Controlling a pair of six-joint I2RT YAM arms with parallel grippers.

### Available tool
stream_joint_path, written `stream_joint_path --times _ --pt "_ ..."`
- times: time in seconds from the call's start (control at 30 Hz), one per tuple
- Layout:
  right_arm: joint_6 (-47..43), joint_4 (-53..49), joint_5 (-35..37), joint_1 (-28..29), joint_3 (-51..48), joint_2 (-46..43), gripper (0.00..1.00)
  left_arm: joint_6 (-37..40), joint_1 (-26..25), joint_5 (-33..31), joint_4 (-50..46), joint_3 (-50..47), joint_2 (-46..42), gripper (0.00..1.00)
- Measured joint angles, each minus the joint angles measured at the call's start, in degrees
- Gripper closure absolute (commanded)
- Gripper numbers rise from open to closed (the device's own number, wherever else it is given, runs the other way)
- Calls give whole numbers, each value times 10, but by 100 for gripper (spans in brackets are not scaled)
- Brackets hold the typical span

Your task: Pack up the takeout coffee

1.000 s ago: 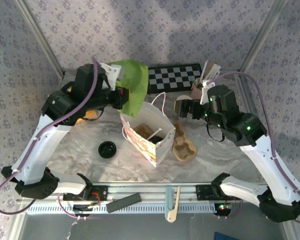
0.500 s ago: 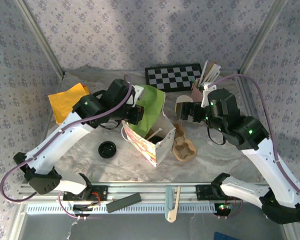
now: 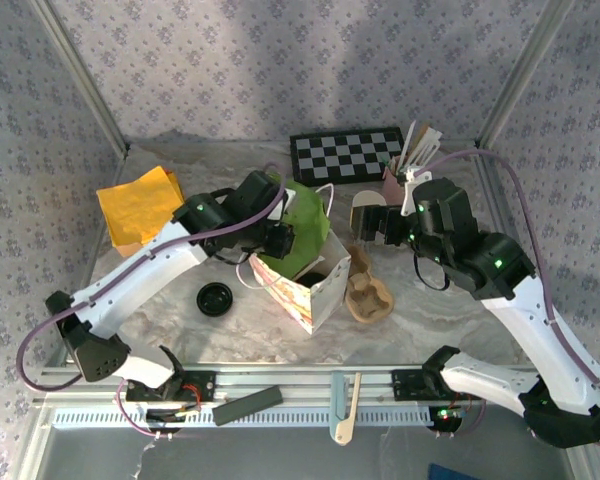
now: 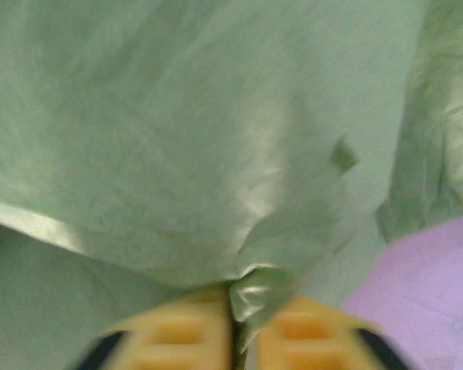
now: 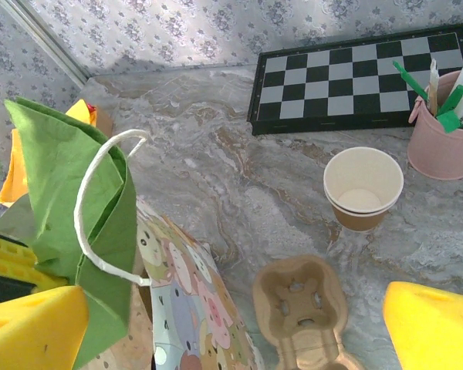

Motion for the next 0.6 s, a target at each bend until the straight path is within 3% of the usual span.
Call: stream_joint_path --times 0.03,0.07,0.47,0.6 --pt "0 0 0 0 0 0 0 -2 0 0 0 0 3 67" --pt "0 0 2 0 0 0 0 -3 0 0 0 0 5 54" --pt "0 0 4 0 -7 0 0 -2 0 -3 -10 33 8 37" --pt "0 0 6 -1 -8 0 0 1 0 -17 -18 75 8 20"
